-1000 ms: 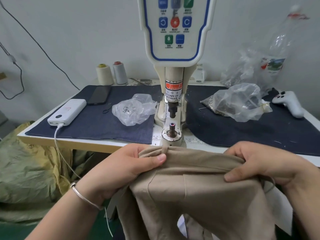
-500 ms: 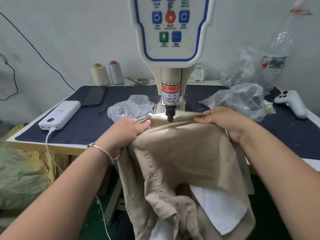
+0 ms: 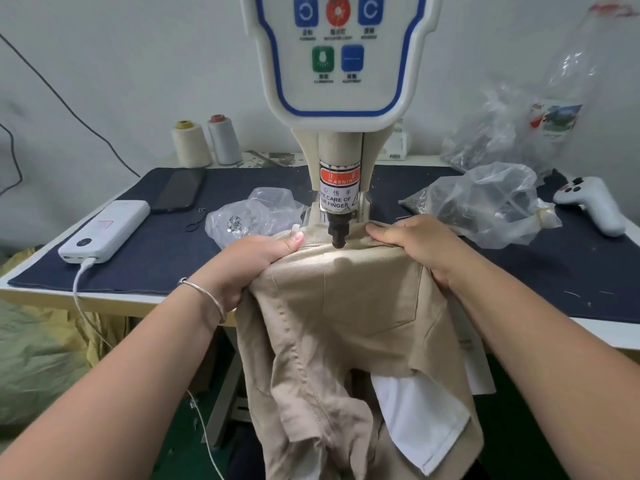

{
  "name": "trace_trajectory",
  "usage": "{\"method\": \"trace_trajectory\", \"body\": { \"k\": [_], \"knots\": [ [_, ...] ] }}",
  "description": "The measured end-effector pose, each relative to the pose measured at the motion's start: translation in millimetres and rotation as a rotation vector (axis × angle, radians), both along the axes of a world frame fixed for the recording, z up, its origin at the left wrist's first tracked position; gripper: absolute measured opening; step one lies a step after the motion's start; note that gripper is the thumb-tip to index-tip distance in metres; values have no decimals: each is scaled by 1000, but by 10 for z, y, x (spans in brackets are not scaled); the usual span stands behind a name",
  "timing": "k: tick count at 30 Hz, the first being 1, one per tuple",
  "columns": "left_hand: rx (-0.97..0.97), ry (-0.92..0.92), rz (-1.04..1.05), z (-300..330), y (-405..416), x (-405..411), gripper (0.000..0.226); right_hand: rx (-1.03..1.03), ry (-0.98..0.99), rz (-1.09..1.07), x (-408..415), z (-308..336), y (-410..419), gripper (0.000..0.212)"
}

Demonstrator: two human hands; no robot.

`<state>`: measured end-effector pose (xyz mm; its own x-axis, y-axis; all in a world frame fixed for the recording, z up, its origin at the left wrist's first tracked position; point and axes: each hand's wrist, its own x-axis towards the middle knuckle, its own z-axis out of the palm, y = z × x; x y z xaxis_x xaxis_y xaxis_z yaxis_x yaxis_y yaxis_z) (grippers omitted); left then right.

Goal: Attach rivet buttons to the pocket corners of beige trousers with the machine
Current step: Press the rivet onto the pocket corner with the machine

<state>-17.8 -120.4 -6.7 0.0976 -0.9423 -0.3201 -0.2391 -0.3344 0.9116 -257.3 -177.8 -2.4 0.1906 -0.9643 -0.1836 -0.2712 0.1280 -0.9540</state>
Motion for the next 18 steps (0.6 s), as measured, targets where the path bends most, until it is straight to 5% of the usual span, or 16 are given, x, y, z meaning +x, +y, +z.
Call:
{"method": "trace_trajectory", "body": {
  "k": [11, 18],
  "knots": [
    [-150, -251, 51, -159, -127, -137, 59, 283, -114, 281, -281, -43, -39, 47],
    [-107, -85, -3, -190, -23, -74, 62, 365, -118, 248, -303, -79, -64, 58]
  ]
}}
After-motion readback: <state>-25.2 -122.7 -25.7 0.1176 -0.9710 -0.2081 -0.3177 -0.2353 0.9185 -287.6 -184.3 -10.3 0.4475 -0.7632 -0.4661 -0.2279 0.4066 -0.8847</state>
